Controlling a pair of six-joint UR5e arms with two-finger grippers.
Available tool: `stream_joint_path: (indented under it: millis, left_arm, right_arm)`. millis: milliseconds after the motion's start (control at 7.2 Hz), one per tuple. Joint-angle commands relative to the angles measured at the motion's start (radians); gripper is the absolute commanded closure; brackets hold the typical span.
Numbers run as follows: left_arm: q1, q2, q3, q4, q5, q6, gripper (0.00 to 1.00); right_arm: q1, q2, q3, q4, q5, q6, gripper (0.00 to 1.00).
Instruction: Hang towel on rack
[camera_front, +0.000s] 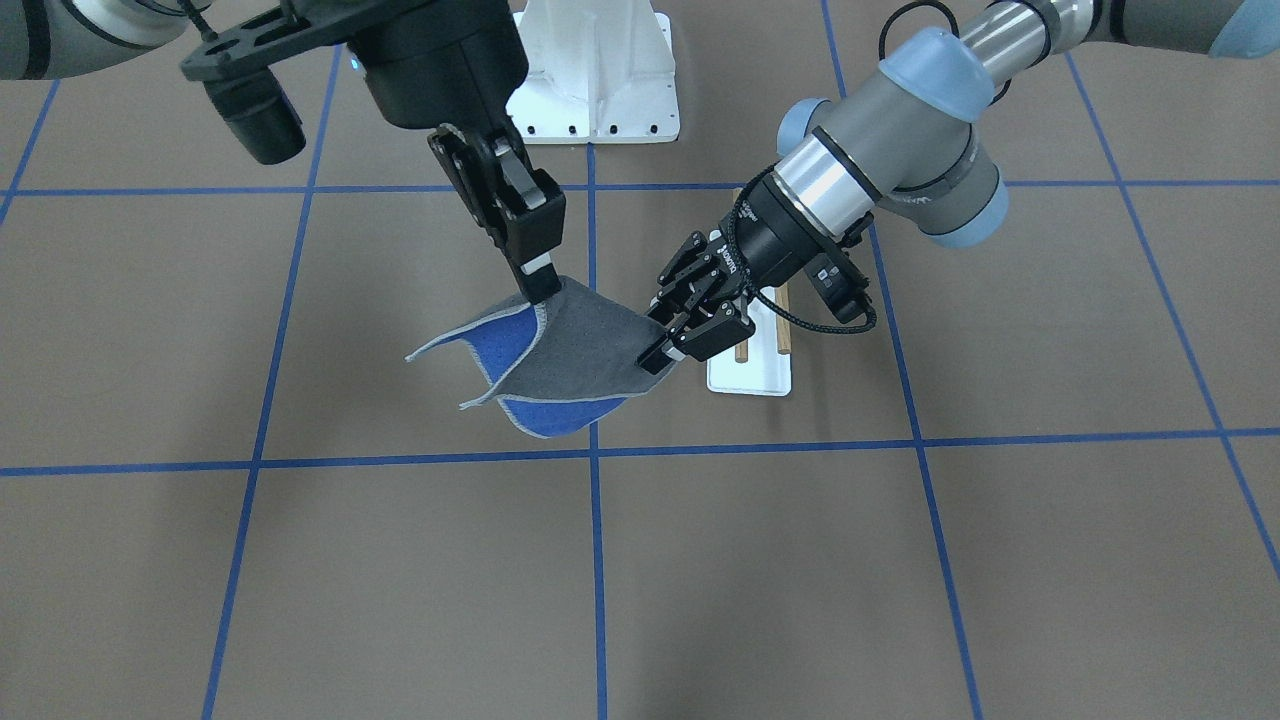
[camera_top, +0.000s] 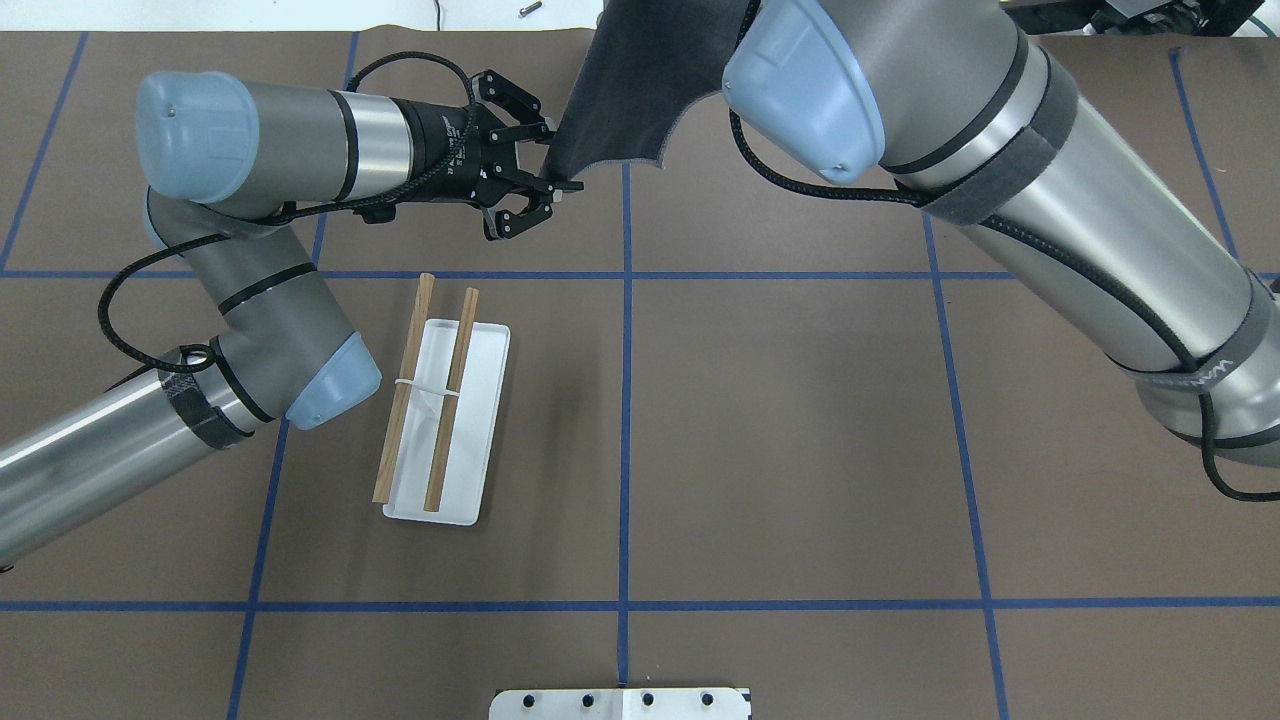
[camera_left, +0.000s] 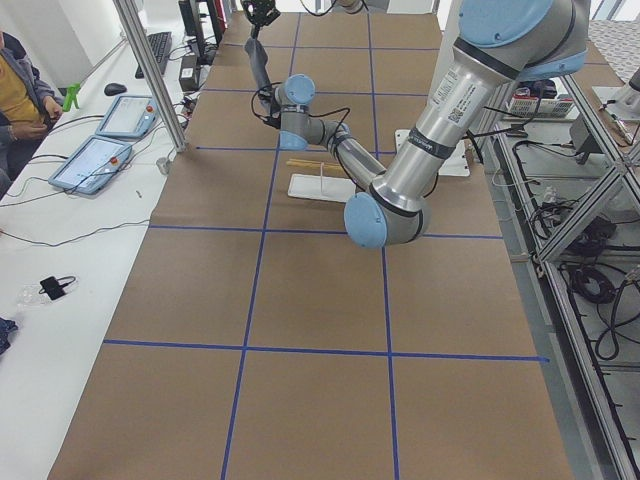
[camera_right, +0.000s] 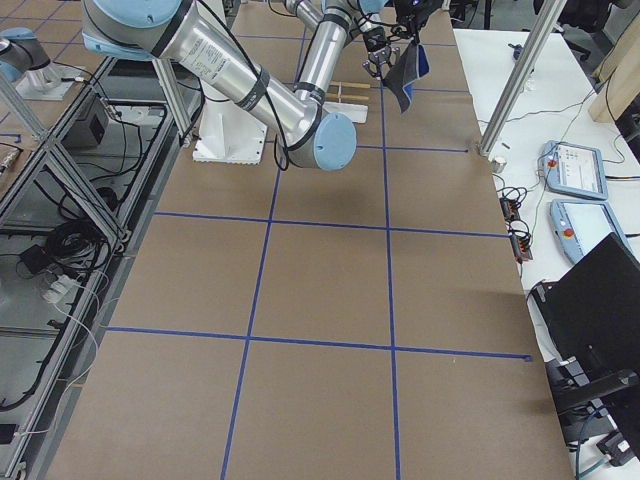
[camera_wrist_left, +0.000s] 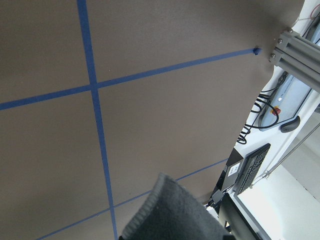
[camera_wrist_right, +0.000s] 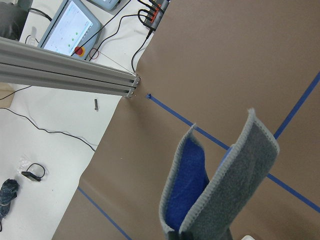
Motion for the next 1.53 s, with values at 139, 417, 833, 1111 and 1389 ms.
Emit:
stream_joint_path:
  millis: [139,417,833,1111,1389]
  left_arm:
    - [-0.003,0.016,-0.012,-0.041,0.002,0.136,1.00]
    - [-0.003,0.040,-0.035,-0.039,0.066,0.376,1.00]
    - [0.000,0.081,-0.066,-0.032,0.235,1.017,1.00]
    - [0.001,0.095,-0.085,0.007,0.229,1.443,1.00]
    - [0.015,0.121,-0.150,0.090,0.238,1.724,1.00]
  right_arm:
    - [0.000,-0.082,0.076,0.002,0.000,-0.022,0.01]
    - [0.001,-0.259,0.260,0.002,0.003,-0.117,0.00]
    - [0.004,-0.297,0.288,0.002,0.000,-0.165,0.00]
    - [0.007,-0.317,0.296,0.002,0.000,-0.236,0.00]
    - [0.059,-0.379,0.317,0.002,0.002,-0.460,0.00]
